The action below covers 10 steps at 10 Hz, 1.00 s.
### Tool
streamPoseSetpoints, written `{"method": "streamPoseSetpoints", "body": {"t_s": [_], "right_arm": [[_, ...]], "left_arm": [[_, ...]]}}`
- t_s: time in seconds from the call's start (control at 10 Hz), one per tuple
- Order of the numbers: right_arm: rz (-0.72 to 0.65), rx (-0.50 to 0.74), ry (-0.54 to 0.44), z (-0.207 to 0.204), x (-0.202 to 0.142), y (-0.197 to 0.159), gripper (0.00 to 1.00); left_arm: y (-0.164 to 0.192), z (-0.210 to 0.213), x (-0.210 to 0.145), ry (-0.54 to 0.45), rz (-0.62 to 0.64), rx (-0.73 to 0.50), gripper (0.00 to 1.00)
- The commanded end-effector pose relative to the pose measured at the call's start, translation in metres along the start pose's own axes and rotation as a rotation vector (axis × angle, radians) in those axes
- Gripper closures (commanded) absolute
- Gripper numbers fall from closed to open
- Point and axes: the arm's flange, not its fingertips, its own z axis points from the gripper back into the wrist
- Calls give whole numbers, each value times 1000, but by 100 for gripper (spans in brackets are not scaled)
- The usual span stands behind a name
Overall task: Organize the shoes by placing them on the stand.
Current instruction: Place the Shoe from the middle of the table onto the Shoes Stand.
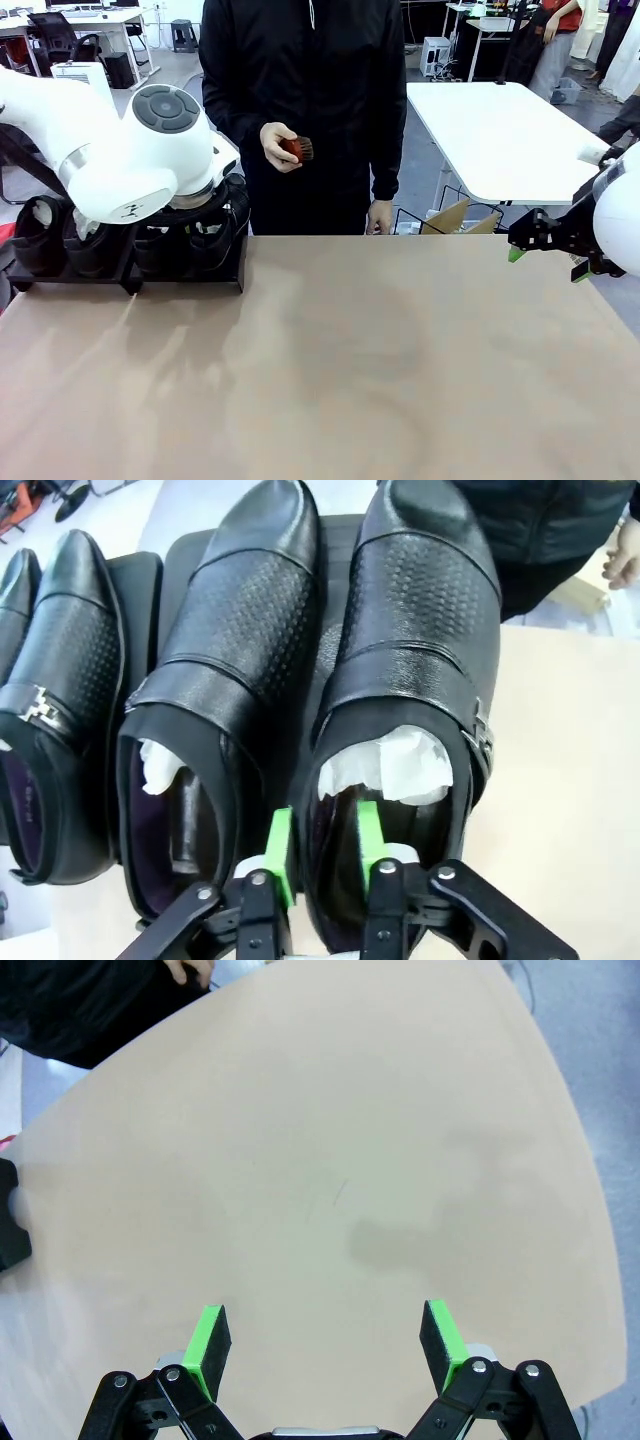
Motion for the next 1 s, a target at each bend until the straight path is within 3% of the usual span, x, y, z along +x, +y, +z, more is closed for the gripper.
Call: {"method": "streamPoseSetpoints", "body": {"t_s": [0.0, 0.3, 0.4, 0.9], "right_arm": [[16, 2, -1, 0, 1, -2, 0], [16, 2, -1, 0, 1, -2, 0], [16, 2, -1, 0, 1, -2, 0], [16, 2, -1, 0, 1, -2, 0]], "left_arm": [[-5, 8, -1, -39, 18, 64, 4], [-8, 56, -6, -154, 43, 187, 0], [-7, 76, -11, -178, 67, 171, 0], [-1, 158, -55, -14, 102, -90, 0]]}}
